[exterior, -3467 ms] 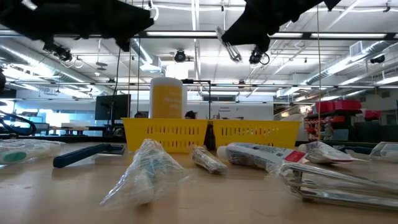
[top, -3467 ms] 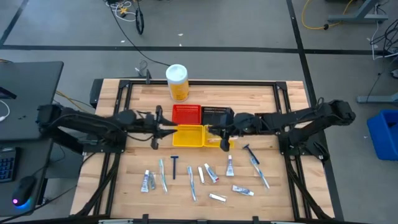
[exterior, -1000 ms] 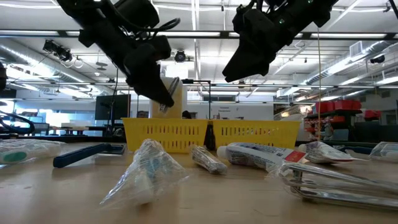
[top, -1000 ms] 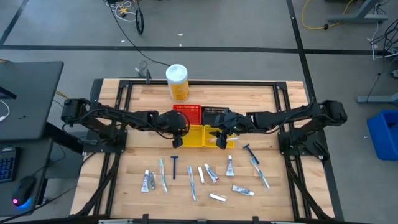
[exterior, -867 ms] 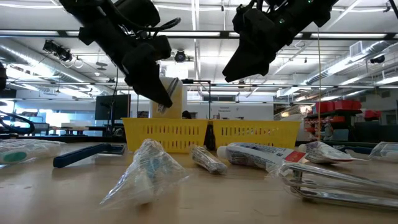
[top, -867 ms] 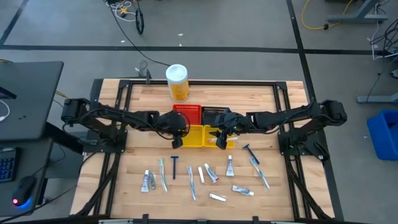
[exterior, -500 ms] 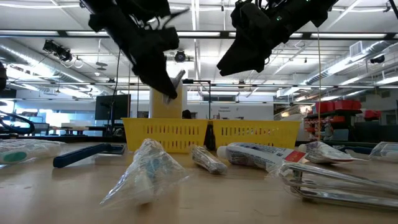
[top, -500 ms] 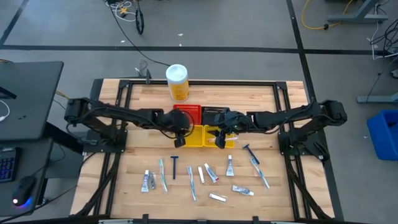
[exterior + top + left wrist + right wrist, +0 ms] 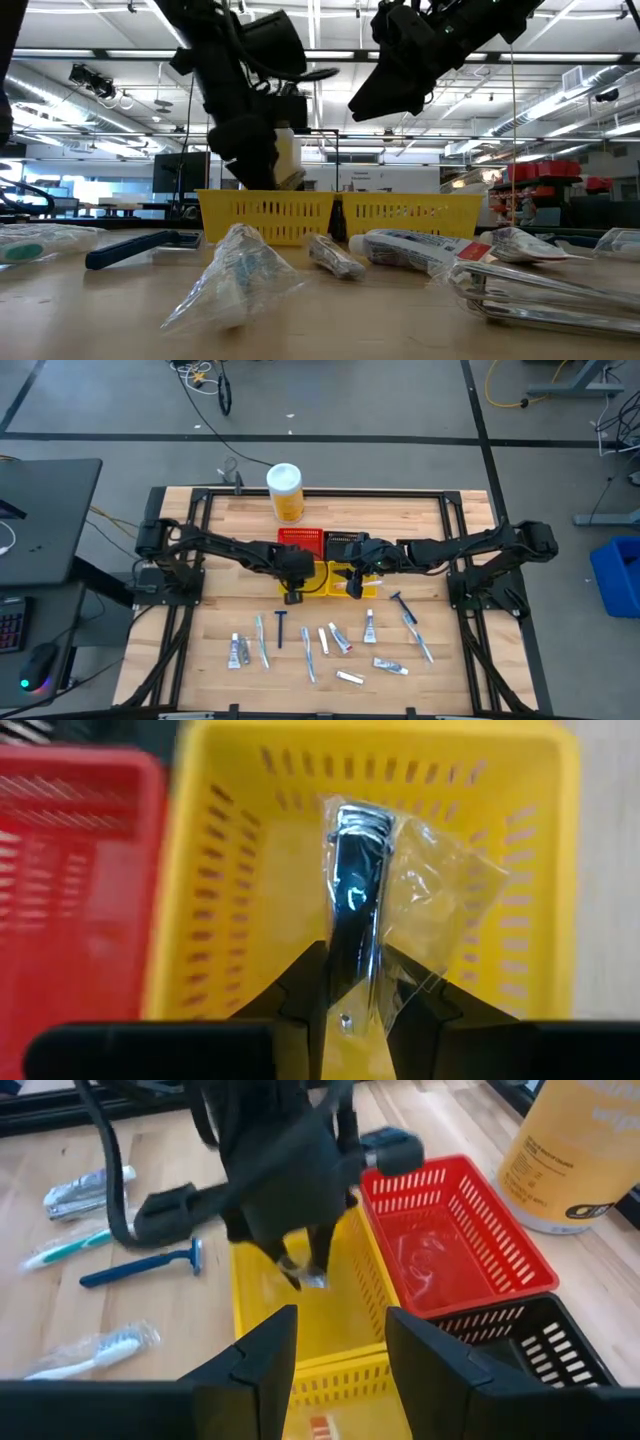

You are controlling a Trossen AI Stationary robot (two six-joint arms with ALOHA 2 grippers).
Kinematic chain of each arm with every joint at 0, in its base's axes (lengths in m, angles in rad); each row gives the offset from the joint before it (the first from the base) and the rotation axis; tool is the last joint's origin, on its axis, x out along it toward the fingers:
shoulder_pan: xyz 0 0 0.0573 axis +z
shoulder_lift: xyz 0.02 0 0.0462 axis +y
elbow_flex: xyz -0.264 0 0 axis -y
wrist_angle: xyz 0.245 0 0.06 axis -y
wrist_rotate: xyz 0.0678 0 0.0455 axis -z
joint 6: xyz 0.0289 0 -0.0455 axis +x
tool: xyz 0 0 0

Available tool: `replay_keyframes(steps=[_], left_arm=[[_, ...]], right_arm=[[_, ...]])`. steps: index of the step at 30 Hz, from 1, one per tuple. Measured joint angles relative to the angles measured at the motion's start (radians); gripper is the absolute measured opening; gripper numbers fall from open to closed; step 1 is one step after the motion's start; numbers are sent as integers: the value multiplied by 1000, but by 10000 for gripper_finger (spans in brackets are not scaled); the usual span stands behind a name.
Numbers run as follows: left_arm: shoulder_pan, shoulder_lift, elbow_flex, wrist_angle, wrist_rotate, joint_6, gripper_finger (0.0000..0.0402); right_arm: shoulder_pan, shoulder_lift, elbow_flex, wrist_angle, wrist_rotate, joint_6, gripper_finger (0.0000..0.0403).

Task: Pick & Place Travel size toiletries
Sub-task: Put the silver nail cutter into the left yellow bin, then put the white toothpaste into the black bin

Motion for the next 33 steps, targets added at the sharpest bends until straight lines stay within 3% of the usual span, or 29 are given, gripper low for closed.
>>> replay_keyframes(steps=[14, 19, 25, 33], left_arm=[[-5, 15, 10, -29, 6, 16, 165], [-10, 16, 72, -101, 10, 7, 167], [-12, 3, 186, -278, 114, 2, 161], [-47, -139, 176, -270, 60, 1, 162]], right_arm=[[1, 0, 0, -50, -54, 0, 175], [25, 0, 0, -58, -146, 30, 201], [107, 0, 0, -64, -165, 110, 211], [207, 0, 1, -116, -156, 247, 203]])
